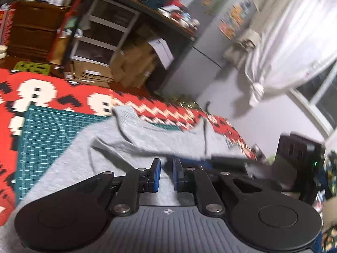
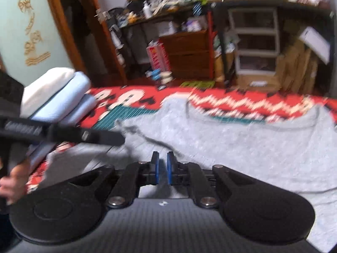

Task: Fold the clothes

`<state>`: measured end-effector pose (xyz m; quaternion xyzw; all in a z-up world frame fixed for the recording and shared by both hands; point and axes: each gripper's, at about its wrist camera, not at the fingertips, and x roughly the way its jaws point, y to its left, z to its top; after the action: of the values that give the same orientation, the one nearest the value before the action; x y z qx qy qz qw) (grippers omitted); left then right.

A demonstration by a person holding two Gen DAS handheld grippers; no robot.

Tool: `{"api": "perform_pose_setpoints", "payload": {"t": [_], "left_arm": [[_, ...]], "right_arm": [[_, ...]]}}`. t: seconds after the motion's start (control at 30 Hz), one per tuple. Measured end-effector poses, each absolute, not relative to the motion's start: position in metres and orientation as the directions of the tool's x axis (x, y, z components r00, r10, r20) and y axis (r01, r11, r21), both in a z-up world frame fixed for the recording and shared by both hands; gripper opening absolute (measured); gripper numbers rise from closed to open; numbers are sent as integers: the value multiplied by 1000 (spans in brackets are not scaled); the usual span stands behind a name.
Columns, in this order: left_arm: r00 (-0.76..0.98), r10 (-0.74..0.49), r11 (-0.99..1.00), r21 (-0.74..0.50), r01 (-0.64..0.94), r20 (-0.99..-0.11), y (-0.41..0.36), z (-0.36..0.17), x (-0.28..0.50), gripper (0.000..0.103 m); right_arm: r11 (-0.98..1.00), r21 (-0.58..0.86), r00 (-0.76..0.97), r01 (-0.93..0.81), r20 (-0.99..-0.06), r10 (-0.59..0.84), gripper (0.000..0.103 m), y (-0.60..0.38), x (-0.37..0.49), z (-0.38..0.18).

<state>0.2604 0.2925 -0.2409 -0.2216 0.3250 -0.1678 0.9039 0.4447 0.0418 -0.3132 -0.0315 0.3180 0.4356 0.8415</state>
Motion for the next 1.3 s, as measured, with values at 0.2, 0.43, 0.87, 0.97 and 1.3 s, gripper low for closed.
{"api": "perform_pose_setpoints", "payload": {"t": [0.2,0.43,0.87,0.97,1.3], "left_arm": [[698,-428,881,-439,179,-574,278,-246,262,10],[694,-371,917,-363,168,-617,283,-246,259,10],[798,-310,860,-510,4,-517,304,-262,275,25],[824,-321,817,-576,-9,-467,315,-261,273,25],[823,-331,797,-604,-19,-462,318,-264,276,25]], "right_arm": [[670,181,499,-720,-536,681,12,41,448,-309],[657,191,506,-729,-496,706,12,29,443,-293],[622,200,476,-757,-483,735,12,11,434,-278],[571,197,415,-797,-509,754,12,20,428,-280],[518,214,307,-828,-601,738,12,54,418,-299]]}}
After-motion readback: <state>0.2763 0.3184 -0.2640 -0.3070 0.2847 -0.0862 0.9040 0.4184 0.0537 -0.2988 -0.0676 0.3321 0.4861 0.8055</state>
